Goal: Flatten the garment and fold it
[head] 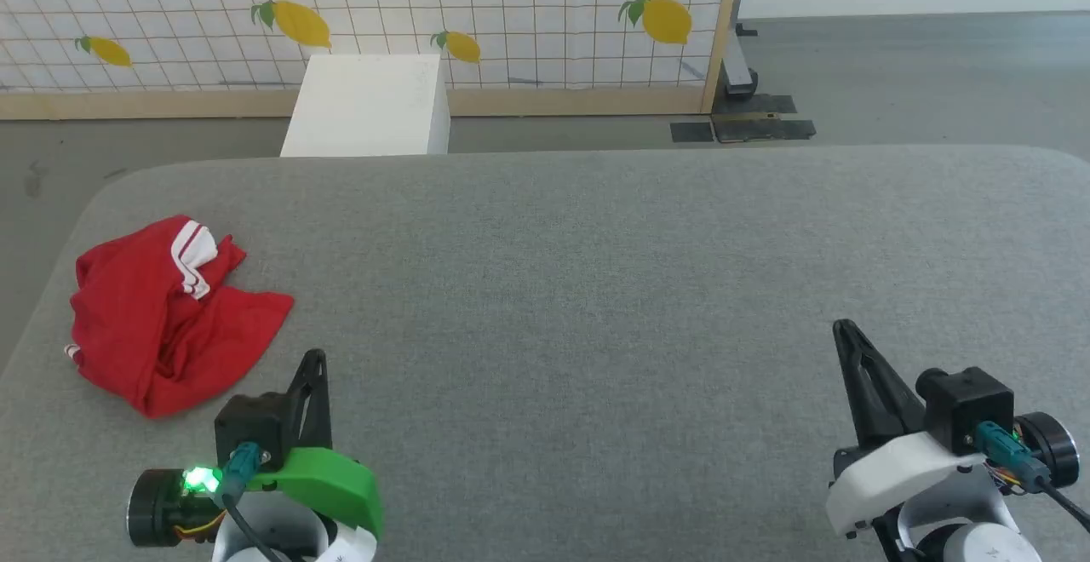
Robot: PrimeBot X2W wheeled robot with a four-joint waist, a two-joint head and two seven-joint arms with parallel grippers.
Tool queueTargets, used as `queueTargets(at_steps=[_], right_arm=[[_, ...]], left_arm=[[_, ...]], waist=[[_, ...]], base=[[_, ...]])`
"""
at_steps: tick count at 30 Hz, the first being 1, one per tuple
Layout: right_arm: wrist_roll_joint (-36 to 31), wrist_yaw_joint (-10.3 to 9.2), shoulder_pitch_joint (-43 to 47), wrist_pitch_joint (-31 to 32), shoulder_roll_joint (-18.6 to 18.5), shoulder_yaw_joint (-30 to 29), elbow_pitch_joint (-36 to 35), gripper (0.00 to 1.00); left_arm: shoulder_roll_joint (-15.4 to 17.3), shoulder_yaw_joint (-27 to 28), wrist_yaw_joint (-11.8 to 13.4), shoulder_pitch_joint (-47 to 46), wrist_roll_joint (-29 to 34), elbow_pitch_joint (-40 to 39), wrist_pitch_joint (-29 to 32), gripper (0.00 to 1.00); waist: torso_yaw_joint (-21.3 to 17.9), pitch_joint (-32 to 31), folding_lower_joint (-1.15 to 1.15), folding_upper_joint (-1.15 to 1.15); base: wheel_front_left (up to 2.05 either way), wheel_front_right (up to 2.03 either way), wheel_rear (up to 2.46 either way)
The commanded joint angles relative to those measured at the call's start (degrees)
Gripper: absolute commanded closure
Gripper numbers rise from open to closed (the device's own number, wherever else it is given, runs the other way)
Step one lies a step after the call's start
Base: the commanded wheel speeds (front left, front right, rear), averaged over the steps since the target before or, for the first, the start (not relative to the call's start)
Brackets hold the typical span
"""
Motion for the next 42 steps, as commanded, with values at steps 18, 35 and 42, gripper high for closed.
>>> queueTargets(at_steps=[18,35,42], right_arm=[[-0.44,-0.08,-1.08,-0.01,0.14,0.09,0.12,1.00],[-0.44,-0.08,-1.08,-0.01,0.14,0.09,0.12,1.00],[-0.44,-0.08,-1.08,-0.01,0.14,0.09,0.12,1.00]], left_arm=[[-0.34,0.26,-0.05,-0.99,0.57,-0.13,0.07,1.00],[-0.34,0.26,-0.05,-0.99,0.57,-0.13,0.07,1.00],[-0.34,0.26,-0.05,-0.99,0.57,-0.13,0.07,1.00]], waist=[[0.00,0.00,0.00,0.00],[0.00,0.00,0.00,0.00],[0.00,0.00,0.00,0.00]], base=[[0.00,0.00,0.00],[0.00,0.00,0.00],[0.00,0.00,0.00]])
